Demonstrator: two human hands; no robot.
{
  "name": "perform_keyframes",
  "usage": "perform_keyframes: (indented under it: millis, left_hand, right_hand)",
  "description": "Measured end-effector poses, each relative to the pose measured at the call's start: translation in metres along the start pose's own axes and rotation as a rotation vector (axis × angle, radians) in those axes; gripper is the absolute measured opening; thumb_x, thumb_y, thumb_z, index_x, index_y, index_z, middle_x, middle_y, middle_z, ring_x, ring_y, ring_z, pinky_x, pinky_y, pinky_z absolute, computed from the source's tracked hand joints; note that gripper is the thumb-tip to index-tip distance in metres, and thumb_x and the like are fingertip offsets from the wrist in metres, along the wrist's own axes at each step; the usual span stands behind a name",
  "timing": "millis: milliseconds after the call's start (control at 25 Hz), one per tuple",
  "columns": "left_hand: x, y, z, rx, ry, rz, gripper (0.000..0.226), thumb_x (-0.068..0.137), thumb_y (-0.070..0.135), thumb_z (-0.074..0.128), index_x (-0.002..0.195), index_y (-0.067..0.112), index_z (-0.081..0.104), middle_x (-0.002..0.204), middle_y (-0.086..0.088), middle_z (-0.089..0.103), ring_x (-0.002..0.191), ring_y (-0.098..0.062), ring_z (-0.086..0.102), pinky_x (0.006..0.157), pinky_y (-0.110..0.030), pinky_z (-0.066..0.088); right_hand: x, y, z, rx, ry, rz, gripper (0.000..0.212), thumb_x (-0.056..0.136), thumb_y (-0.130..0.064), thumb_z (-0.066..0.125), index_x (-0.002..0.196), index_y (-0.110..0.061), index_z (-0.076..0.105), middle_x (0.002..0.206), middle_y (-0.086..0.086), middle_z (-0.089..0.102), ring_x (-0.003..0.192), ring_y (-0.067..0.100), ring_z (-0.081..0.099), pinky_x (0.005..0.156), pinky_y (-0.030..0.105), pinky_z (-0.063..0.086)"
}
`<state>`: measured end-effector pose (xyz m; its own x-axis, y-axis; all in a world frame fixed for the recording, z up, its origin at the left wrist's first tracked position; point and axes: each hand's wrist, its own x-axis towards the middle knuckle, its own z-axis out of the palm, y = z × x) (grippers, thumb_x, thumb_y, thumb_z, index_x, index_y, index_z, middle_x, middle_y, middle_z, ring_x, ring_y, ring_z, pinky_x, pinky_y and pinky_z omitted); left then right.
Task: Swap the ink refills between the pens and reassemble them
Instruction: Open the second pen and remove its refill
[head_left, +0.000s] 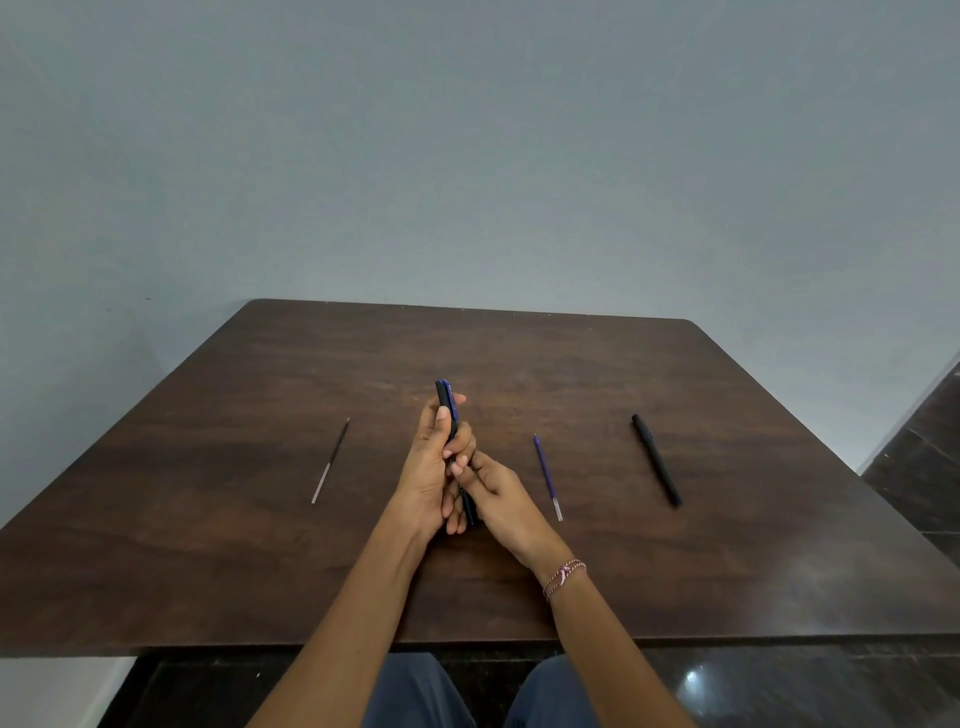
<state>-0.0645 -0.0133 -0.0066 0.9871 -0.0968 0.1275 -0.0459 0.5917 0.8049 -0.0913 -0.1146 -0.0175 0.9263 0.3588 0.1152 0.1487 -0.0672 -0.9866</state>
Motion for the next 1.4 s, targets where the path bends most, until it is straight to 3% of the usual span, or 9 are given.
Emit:
perform_keyframes:
  millis: [240, 400, 560, 680, 800, 1000, 1120, 1240, 1400]
  left_hand:
    - [-0.006, 0.007, -0.001, 0.022, 0.048, -0.007, 0.022, 0.098, 0.028, 0.039, 0.102, 0.021, 0.059, 0.058, 0.005, 0.050, 0.039, -0.005, 0.037, 0.035, -0.017, 0.035]
    - [-0.005, 0.014, -0.006, 0.008, 0.173, 0.026, 0.018, 0.094, 0.020, 0.048, 0.095, 0.016, 0.065, 0.062, 0.008, 0.061, 0.042, -0.005, 0.045, 0.037, -0.018, 0.036]
    - [-0.003, 0.016, -0.013, 0.042, 0.268, 0.102, 0.015, 0.088, 0.014, 0.056, 0.086, 0.017, 0.071, 0.081, 0.011, 0.070, 0.076, -0.010, 0.056, 0.069, -0.025, 0.046]
    - [-0.004, 0.017, -0.012, 0.032, 0.308, 0.135, 0.017, 0.087, 0.011, 0.058, 0.079, 0.020, 0.071, 0.091, 0.009, 0.073, 0.087, -0.009, 0.058, 0.080, -0.027, 0.045]
    - [-0.003, 0.016, -0.011, 0.048, 0.342, 0.157, 0.010, 0.088, 0.011, 0.059, 0.086, 0.016, 0.068, 0.090, 0.010, 0.073, 0.085, -0.004, 0.060, 0.076, -0.022, 0.046]
    - [-0.001, 0.013, -0.016, 0.008, 0.397, 0.163, 0.007, 0.087, 0.010, 0.060, 0.090, 0.014, 0.066, 0.093, 0.007, 0.072, 0.082, -0.003, 0.060, 0.067, -0.018, 0.047]
    - [0.002, 0.012, -0.017, -0.034, 0.416, 0.176, 0.007, 0.087, 0.009, 0.060, 0.088, 0.013, 0.066, 0.084, 0.009, 0.073, 0.069, -0.001, 0.059, 0.059, -0.013, 0.047]
    - [0.005, 0.012, -0.023, -0.115, 0.460, 0.203, 0.008, 0.089, 0.010, 0.059, 0.089, 0.013, 0.067, 0.078, 0.011, 0.071, 0.051, 0.000, 0.047, 0.052, -0.011, 0.042]
    - [0.005, 0.011, -0.024, -0.045, 0.540, 0.217, 0.006, 0.087, 0.012, 0.062, 0.085, 0.016, 0.065, 0.080, 0.013, 0.073, 0.047, -0.001, 0.041, 0.053, -0.013, 0.040]
  right_hand:
    - [-0.001, -0.003, -0.002, 0.172, -0.029, 0.051, 0.022, 0.100, -0.025, 0.039, 0.095, -0.009, 0.052, 0.071, 0.011, 0.066, 0.057, 0.017, 0.065, 0.055, 0.022, 0.052]
    - [0.001, -0.003, -0.003, 0.220, -0.021, 0.056, 0.025, 0.101, -0.018, 0.040, 0.096, -0.005, 0.060, 0.086, 0.009, 0.069, 0.077, 0.014, 0.067, 0.072, 0.022, 0.055]
    - [0.002, 0.001, -0.005, 0.123, 0.036, 0.049, 0.023, 0.098, -0.019, 0.046, 0.095, -0.006, 0.065, 0.106, 0.005, 0.060, 0.093, 0.005, 0.060, 0.080, 0.021, 0.053]
    - [0.000, -0.001, -0.005, 0.016, 0.060, 0.049, 0.025, 0.097, -0.027, 0.049, 0.093, -0.013, 0.069, 0.101, -0.002, 0.056, 0.080, 0.002, 0.056, 0.078, 0.019, 0.047]
    - [-0.003, -0.003, -0.005, -0.017, 0.048, 0.064, 0.025, 0.097, -0.032, 0.048, 0.087, -0.023, 0.070, 0.088, -0.002, 0.050, 0.065, 0.004, 0.046, 0.066, 0.014, 0.039]
    - [-0.002, -0.004, -0.005, -0.004, 0.040, 0.068, 0.028, 0.097, -0.034, 0.048, 0.080, -0.022, 0.066, 0.078, 0.000, 0.047, 0.058, 0.005, 0.037, 0.059, 0.016, 0.035]
    - [-0.002, -0.004, -0.005, 0.000, 0.040, 0.064, 0.030, 0.097, -0.034, 0.048, 0.073, -0.023, 0.063, 0.065, -0.002, 0.033, 0.055, 0.005, 0.031, 0.055, 0.017, 0.032]
    - [-0.003, -0.005, -0.004, -0.004, 0.028, 0.059, 0.032, 0.098, -0.029, 0.047, 0.070, -0.020, 0.059, 0.064, 0.000, 0.028, 0.054, 0.006, 0.029, 0.052, 0.017, 0.029]
    - [-0.005, -0.008, -0.004, -0.004, 0.044, 0.064, 0.033, 0.099, -0.027, 0.045, 0.069, -0.016, 0.056, 0.065, -0.001, 0.033, 0.055, 0.004, 0.031, 0.050, 0.015, 0.029]
